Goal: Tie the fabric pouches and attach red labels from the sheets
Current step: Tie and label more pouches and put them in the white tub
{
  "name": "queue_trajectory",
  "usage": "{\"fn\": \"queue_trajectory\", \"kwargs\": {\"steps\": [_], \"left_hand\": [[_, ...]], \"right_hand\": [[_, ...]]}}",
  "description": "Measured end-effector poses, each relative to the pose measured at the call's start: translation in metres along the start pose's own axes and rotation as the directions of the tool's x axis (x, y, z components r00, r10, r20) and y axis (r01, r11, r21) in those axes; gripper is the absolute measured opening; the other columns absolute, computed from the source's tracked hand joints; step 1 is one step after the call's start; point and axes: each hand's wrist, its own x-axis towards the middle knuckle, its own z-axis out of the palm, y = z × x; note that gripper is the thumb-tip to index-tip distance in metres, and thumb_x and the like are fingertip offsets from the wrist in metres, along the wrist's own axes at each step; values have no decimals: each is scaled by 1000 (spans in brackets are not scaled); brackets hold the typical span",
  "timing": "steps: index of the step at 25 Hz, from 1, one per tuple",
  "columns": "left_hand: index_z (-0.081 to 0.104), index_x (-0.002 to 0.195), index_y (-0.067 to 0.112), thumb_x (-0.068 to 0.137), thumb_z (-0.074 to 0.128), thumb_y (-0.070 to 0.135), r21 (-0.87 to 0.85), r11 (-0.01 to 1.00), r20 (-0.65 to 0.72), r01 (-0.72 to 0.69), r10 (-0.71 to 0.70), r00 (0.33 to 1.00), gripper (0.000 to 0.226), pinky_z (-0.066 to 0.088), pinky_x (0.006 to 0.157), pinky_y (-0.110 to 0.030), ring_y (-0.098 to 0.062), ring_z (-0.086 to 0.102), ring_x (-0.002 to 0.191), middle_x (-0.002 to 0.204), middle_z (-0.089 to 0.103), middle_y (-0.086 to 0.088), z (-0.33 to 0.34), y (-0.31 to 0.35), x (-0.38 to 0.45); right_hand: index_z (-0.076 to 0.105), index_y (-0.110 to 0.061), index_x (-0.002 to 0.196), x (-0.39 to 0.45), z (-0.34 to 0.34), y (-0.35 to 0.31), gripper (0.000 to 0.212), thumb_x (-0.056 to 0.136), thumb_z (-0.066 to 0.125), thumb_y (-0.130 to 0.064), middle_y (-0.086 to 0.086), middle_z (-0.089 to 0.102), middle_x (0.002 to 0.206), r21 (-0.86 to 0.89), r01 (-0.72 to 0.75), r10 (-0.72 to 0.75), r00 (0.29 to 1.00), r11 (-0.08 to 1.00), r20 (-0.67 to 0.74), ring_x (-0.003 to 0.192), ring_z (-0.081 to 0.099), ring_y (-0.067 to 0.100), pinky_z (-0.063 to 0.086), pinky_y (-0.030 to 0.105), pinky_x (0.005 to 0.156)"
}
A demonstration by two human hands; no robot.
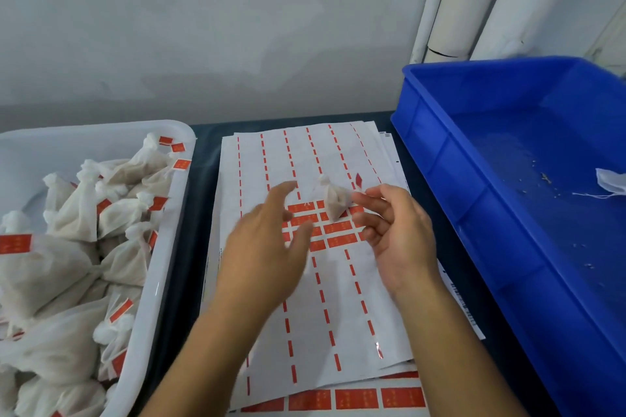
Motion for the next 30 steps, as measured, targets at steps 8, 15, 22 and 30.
{"fn": "queue_trajectory", "kwargs": {"steps": [8, 15, 22, 30], "left_hand": [[29, 156, 41, 106, 35, 55, 307, 950, 43, -45, 34, 999, 53, 49, 63, -24, -13, 64, 79, 111, 69, 7, 57, 52, 58], [60, 126, 36, 100, 61, 39, -129, 992, -72, -11, 2, 997, 27, 52, 74, -19, -12, 63, 92, 128, 66, 5, 58, 35, 69], [65, 114, 46, 99, 62, 16, -517, 842, 158, 153, -82, 984, 33, 44, 46, -3, -9, 60, 93, 118, 58, 15, 38, 28, 47], [68, 109, 47, 98, 66, 19, -569, 822, 122, 22, 57, 991, 30, 52, 71, -4, 7, 66, 102, 107, 69, 32, 15, 4, 6]], "right_hand": [[76, -33, 89, 1, -5, -2, 20, 100, 59, -34, 2, 79, 95, -2, 106, -106, 993, 994, -48, 65, 67, 12, 53, 20, 55], [73, -32, 91, 7, -6, 5, 12, 100, 65, -30, -1, 79, 93, -30, 71, -73, 995, 997, -68, 69, 70, 15, 58, 29, 67], [73, -36, 89, 11, -7, 9, 16, 98, 67, -24, 0, 77, 87, -21, 85, -87, 993, 996, -78, 64, 67, 11, 55, 23, 60], [70, -33, 96, 9, -5, 13, 11, 99, 68, -22, -10, 78, 95, -147, 156, -152, 988, 977, 36, 78, 75, 16, 58, 20, 64]]}}
